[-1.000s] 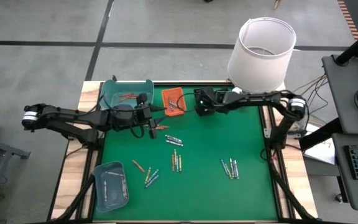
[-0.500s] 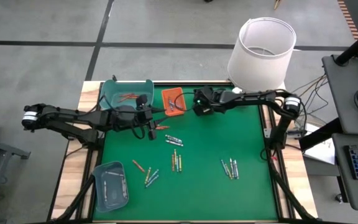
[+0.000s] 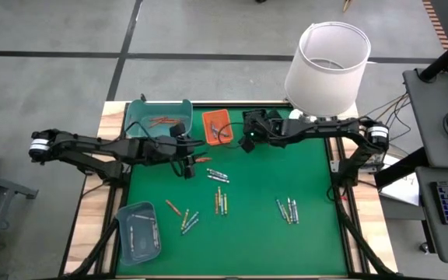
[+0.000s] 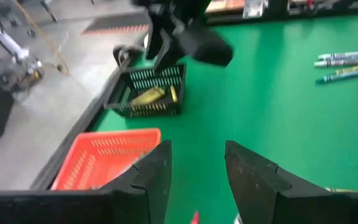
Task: Sort crayons
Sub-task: Put the orange crayon into the green bin
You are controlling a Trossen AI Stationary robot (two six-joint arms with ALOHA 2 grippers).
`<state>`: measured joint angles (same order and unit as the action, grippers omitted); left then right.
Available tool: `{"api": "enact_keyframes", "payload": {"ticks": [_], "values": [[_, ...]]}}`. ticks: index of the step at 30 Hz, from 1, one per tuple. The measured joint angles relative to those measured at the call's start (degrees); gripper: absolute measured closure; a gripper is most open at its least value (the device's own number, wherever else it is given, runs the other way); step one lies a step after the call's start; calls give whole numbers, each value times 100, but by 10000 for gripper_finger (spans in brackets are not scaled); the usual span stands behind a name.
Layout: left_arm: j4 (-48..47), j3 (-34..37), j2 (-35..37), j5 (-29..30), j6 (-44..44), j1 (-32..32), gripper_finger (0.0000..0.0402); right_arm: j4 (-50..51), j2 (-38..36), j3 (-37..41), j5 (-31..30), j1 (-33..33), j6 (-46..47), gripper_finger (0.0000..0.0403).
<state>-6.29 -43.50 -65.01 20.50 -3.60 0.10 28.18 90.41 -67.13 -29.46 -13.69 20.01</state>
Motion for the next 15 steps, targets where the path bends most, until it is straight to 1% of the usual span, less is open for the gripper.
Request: {"api": "enact_keyframes", "payload": {"ticks": [3,7,10,13,15], "values": [[-267,0,-20,-4,225,0,269,31,0,0,296,179,-286,274],[-643,0,-27,-123,361,1,269,31,0,0,1105,373,-489,275],[-783,2,-27,-600,405,2,269,35,0,0,1729,508,-670,279],[-895,2,-31,-1382,550,10,269,34,0,0,2240,645,-722,282],[-971,1,-33,-1836,744,11,269,35,0,0,2415,742,-722,284]]}}
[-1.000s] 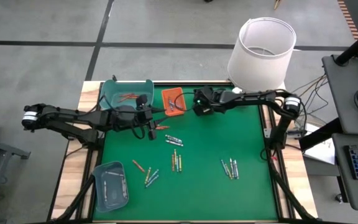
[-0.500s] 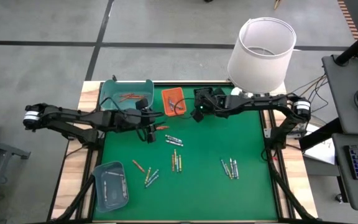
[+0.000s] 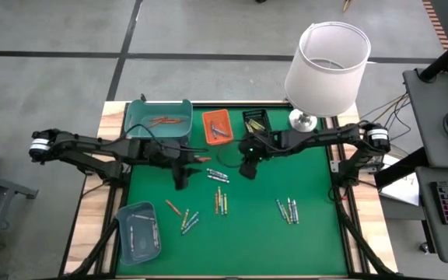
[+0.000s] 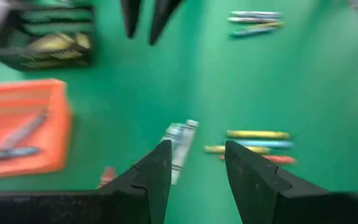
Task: Sort crayons
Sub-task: Put the orange crayon into the green bin
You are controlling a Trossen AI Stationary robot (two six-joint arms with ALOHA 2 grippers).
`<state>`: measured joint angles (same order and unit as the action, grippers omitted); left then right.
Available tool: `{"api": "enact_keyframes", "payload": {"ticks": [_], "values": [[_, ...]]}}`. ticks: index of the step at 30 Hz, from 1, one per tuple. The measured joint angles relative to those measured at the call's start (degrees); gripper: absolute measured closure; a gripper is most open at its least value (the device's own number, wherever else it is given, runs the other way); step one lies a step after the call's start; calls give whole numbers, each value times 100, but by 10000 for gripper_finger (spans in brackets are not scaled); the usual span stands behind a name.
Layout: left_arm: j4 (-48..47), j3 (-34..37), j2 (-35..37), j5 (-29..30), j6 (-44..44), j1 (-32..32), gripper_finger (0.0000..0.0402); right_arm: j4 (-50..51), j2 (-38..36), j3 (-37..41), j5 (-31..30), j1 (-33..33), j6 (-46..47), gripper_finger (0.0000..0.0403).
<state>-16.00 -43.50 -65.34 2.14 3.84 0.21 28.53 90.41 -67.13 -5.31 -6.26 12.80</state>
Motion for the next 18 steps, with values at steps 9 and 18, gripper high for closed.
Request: {"api": "enact_keyframes", "payload": {"ticks": [9,18], "values": [[-870,1,-11,-573,483,130,269,13,0,2,43,280,-94,283],[-1016,1,-31,-595,786,368,269,689,0,2,95,302,38,289]]}}
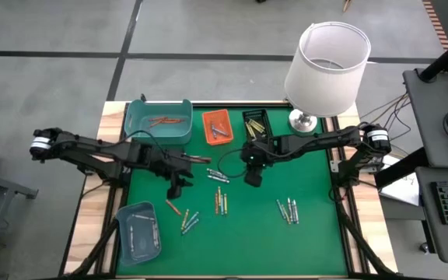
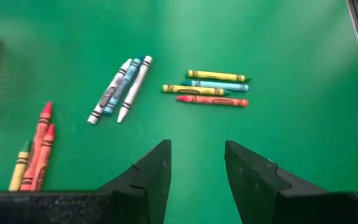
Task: Sort crayons
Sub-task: Put the orange crayon into the green bin
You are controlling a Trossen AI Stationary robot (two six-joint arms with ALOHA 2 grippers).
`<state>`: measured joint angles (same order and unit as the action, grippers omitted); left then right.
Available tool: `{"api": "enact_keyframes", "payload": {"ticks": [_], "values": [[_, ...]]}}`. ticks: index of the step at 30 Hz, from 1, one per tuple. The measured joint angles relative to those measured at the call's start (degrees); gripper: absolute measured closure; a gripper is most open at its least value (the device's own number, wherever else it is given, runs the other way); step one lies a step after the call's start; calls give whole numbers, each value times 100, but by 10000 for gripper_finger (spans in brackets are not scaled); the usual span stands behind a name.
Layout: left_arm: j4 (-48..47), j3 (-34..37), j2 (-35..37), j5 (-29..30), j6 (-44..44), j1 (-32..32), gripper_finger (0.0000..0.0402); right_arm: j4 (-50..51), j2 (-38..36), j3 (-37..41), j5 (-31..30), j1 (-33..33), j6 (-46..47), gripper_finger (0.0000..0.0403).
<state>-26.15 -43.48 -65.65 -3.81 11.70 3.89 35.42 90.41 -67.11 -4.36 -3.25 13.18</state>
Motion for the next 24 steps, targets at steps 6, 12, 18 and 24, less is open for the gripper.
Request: {"api": "enact_keyframes", "payload": {"ticks": [6,12,18,24], "values": [[-172,0,0,4,4,229,269,743,0,4,9,39,256,293],[-153,0,-320,8,105,585,269,793,0,4,6,116,269,300],[-569,-168,-1103,-41,99,821,269,761,0,4,4,116,256,302],[-1621,-599,-1744,-58,-198,884,269,751,0,4,-9,116,115,303]]}}
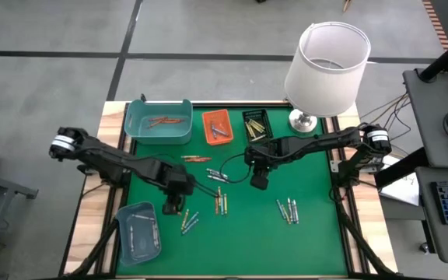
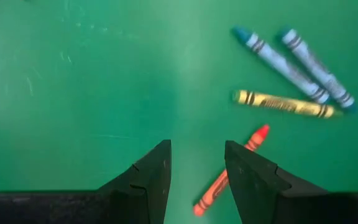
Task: Sort crayons
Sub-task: Put the orange crayon into the green bin
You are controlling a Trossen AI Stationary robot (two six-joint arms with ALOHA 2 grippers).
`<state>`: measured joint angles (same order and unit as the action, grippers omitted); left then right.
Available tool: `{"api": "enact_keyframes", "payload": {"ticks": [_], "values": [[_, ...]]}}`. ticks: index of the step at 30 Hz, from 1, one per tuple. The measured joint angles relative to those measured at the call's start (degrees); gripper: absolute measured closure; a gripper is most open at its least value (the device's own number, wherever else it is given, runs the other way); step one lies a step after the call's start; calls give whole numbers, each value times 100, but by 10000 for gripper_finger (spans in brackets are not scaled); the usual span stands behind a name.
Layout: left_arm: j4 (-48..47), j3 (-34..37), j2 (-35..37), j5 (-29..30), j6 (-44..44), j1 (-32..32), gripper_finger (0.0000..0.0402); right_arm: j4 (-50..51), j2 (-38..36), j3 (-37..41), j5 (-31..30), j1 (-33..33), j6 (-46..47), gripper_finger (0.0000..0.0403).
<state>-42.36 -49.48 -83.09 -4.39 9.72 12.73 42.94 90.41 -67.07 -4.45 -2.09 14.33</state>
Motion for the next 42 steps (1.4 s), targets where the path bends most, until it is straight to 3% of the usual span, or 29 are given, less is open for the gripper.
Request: {"api": "enact_keyframes", "payload": {"ticks": [18,42], "values": [[-221,-151,-1004,-203,-184,612,269,-83,0,0,-2,-2,-94,310],[164,128,-1021,358,54,588,273,-173,0,0,-3,-2,-88,310]]}}
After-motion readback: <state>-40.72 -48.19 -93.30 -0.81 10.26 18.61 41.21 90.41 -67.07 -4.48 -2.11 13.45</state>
